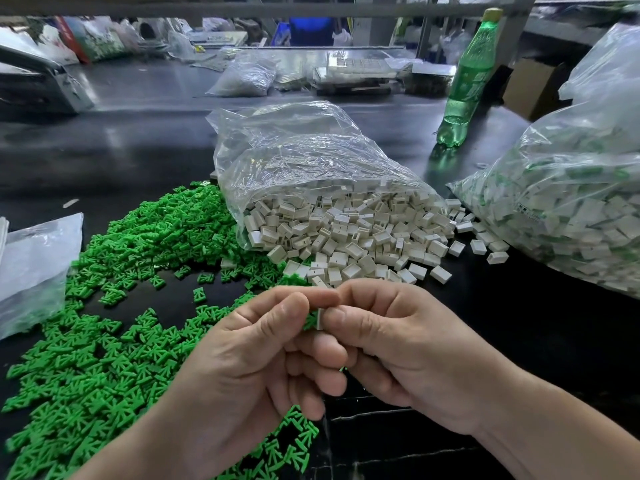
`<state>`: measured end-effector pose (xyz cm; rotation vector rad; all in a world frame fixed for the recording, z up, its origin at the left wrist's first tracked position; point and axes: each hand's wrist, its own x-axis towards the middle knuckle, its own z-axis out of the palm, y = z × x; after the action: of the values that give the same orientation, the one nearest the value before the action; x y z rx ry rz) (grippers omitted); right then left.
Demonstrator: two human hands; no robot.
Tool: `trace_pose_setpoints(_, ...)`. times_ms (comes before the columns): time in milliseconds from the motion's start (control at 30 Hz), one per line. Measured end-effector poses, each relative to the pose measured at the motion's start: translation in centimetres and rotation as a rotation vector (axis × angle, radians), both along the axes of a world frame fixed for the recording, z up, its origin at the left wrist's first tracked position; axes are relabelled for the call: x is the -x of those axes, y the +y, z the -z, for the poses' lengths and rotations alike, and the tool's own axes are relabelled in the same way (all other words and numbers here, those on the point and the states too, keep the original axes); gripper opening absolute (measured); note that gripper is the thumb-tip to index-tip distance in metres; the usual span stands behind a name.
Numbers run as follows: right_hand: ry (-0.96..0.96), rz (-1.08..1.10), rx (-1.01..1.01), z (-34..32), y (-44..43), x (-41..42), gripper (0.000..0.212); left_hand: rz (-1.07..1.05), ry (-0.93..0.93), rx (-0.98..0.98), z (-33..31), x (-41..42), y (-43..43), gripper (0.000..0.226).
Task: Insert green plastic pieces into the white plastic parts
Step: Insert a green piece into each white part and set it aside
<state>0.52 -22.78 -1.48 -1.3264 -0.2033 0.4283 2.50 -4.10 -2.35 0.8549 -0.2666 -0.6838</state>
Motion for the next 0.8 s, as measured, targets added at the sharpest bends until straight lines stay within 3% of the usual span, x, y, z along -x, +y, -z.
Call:
trace_pose_setpoints(367,0.017,-0.041,0.057,-0.14,-0.22,0.01,0.025,-0.052,0.013,-0.006,0.47,0.33,-0.57,0.036)
trace_pose_setpoints(500,0.061,-0.041,-0.083,-0.26,0.0,0.07,0.032,0.056,-0.019,0.168,0.46,0.11,-0.68,0.027)
trace_pose_setpoints(633,0.046,-0.084,-0.11,-0.5,0.03,0.28,0.015,0.127,-0.011,0.194,0.56,-0.09,-0.3,0.019)
trace_pose_setpoints(800,0.046,-0.062,-0.064,-0.69,0.36,0.43,0.015,0.049,-0.079,0.101,0.83,-0.12,0.0,0.016)
